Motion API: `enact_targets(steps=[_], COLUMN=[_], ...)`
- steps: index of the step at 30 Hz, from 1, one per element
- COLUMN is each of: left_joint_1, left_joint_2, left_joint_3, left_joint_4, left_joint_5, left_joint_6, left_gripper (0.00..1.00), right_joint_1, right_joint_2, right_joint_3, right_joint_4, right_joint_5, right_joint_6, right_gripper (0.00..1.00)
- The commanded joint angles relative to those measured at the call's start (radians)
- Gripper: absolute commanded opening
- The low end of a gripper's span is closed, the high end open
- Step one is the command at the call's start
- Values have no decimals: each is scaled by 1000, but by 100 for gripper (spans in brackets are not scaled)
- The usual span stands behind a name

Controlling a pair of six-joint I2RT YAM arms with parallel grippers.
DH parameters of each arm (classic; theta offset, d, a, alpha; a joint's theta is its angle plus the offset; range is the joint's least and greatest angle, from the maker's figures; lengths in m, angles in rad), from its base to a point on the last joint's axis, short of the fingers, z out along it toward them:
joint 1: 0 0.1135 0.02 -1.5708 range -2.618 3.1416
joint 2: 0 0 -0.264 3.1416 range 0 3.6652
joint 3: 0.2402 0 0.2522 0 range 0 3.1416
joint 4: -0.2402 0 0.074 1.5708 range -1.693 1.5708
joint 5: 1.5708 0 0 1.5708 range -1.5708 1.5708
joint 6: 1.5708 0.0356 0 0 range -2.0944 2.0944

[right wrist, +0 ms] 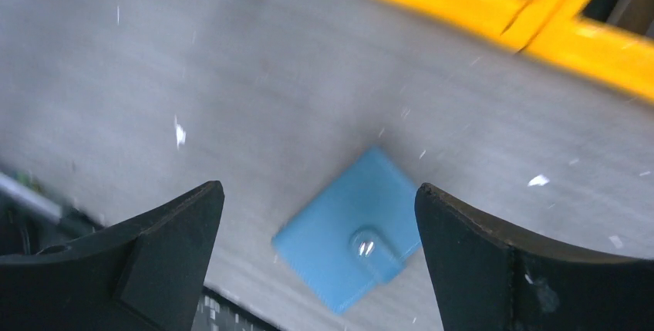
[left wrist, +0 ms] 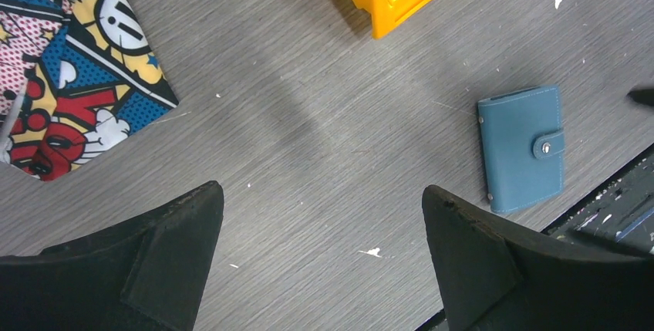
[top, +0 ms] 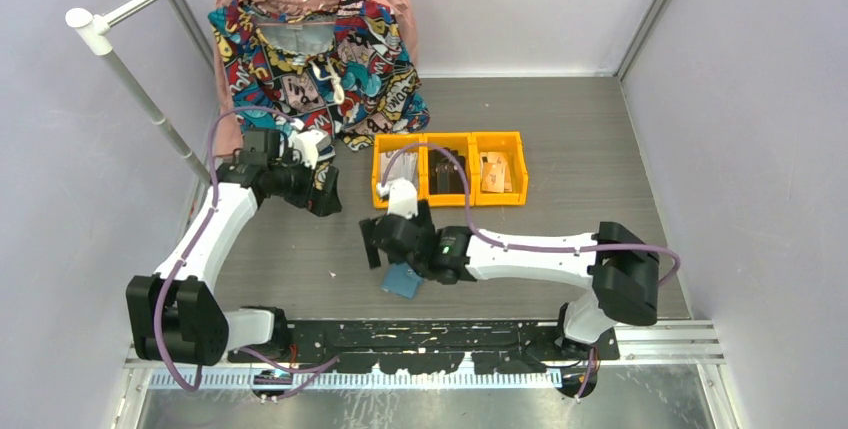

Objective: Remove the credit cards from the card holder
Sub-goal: Pick up the card holder from the center of the board.

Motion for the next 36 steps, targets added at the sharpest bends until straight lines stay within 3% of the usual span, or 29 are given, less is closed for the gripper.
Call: enact_targets(steps=[1,6,15,21,24,32,36], left_joint_1=[14,22,22,22,21,22,24], left_joint_2=[-2,-23,-46,-47,-51,-40,-44], left_joint_3=[66,73,55,55,62,105,127], left_joint_4=[-49,-68,-54,-61,-70,-126,-148], left_joint_5=[35,59,92,96,100,105,103], left_joint_6=[19,13,-9,-4,2,24,39], left_gripper=[100,100,100,100,100,100,100], right_joint_1=[53,60,79,85,85,114,136], right_joint_2=[41,59,98,72,133,343,360], right_joint_3=[1,-10,2,-37,21,156,169], right_joint_4=[-99,-159,-322,-207,-197,-341,-438], right_joint_5=[-181,-200,-92,-98,-98,115,157], right_joint_6=[-8,-35,276,297,287,488,565], right_gripper=[99,99,99,99,99,99,99])
